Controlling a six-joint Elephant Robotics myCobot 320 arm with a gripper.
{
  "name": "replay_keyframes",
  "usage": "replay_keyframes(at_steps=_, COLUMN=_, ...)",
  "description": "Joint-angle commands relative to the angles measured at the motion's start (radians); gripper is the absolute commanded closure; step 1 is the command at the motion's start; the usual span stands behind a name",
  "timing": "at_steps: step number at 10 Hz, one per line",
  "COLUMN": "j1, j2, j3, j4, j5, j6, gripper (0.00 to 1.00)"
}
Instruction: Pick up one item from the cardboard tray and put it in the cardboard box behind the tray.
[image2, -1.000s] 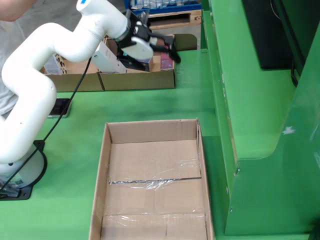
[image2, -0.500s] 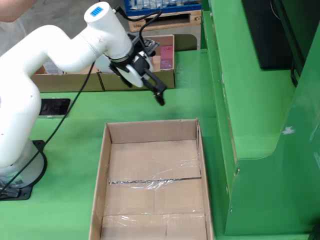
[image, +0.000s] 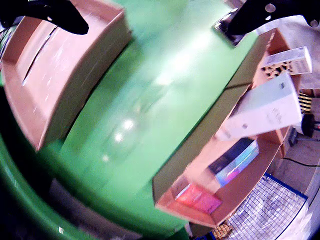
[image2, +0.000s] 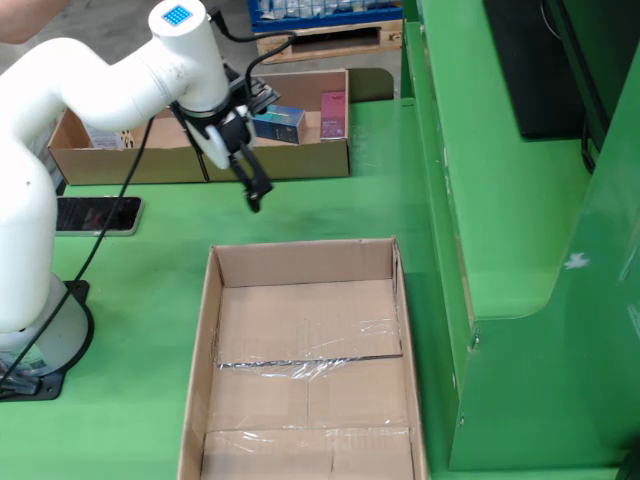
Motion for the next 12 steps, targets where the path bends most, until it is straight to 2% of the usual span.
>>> replay_keyframes(at_steps=1, j1=0.048, j2=1.192, j3=-1.113, j4=-0.075, j5=0.114, j6=0.224, gripper=0.0)
replay_keyframes(at_steps=3, j1=0.052, j2=1.221, j3=-1.115, j4=-0.099, j5=0.108, j6=0.228, gripper=0.0)
replay_keyframes(at_steps=4, j1=-0.034, j2=1.238, j3=-1.138, j4=-0.106, j5=0.133, j6=0.163, gripper=0.0)
replay_keyframes(at_steps=6, j1=-0.156, j2=1.325, j3=-1.26, j4=-0.04, j5=0.208, j6=0.189, gripper=0.0)
replay_keyframes(at_steps=12, j1=-0.156, j2=1.325, j3=-1.26, j4=-0.04, j5=0.208, j6=0.189, gripper=0.0)
